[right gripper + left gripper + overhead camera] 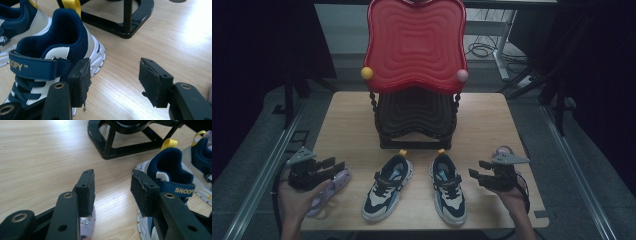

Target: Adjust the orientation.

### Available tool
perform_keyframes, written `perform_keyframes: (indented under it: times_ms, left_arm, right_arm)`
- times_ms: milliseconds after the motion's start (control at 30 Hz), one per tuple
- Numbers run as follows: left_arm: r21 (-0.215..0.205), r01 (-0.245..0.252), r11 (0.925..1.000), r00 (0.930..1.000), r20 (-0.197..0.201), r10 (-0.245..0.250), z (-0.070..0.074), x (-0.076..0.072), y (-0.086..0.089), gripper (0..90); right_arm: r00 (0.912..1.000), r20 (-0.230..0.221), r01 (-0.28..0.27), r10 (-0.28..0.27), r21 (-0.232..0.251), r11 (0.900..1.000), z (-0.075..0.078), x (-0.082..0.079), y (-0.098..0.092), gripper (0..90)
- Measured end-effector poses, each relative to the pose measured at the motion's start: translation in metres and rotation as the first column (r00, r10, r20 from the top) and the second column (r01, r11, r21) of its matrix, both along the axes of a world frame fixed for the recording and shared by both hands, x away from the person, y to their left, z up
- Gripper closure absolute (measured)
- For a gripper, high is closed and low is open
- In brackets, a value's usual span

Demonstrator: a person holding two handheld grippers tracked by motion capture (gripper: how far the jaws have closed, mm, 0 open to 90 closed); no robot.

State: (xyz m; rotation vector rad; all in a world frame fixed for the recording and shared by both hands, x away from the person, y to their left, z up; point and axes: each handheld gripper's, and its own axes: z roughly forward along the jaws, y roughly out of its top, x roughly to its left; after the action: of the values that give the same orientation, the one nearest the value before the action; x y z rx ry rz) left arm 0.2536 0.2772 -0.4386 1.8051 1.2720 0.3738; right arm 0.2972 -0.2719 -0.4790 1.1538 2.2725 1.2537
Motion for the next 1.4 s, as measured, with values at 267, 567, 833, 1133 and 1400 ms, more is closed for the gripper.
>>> perform_keyframes:
  times_ms: [267,567,833,1133,1400]
  left_arm:
    - [-0.026,0.02,0.9995,0.9998,0.005,-0.02,-0.001,0.003,-0.002,53.1]
    - [-0.023,0.049,0.9985,0.9988,0.001,-0.049,-0.001,-0.003,-0.007,49.5]
    - [-0.002,0.047,0.9989,0.9989,0.0,-0.047,0.0,-0.005,-0.012,50.7]
    - [0.008,0.048,0.9988,0.9988,-0.013,-0.048,-0.004,-0.001,-0.011,50.9]
    - [0.022,0.039,0.999,0.999,-0.023,-0.039,-0.005,-0.001,-0.013,50.9]
  right_arm:
    - [0.9997,0.024,-0.003,0.003,-0.024,1.0,0.004,-0.003,-0.004,43.4]
    - [0.9992,0.023,0.034,-0.034,0.011,0.999,0.019,-0.014,-0.023,65.2]
    - [0.9994,0.021,0.026,-0.026,-0.008,1.0,0.024,-0.017,-0.051,81.0]
    - [0.9932,0.025,0.114,-0.114,-0.014,0.993,0.025,-0.021,-0.092,90.0]
    - [0.9762,-0.008,0.216,-0.217,-0.043,0.975,0.011,-0.023,-0.134,90.0]
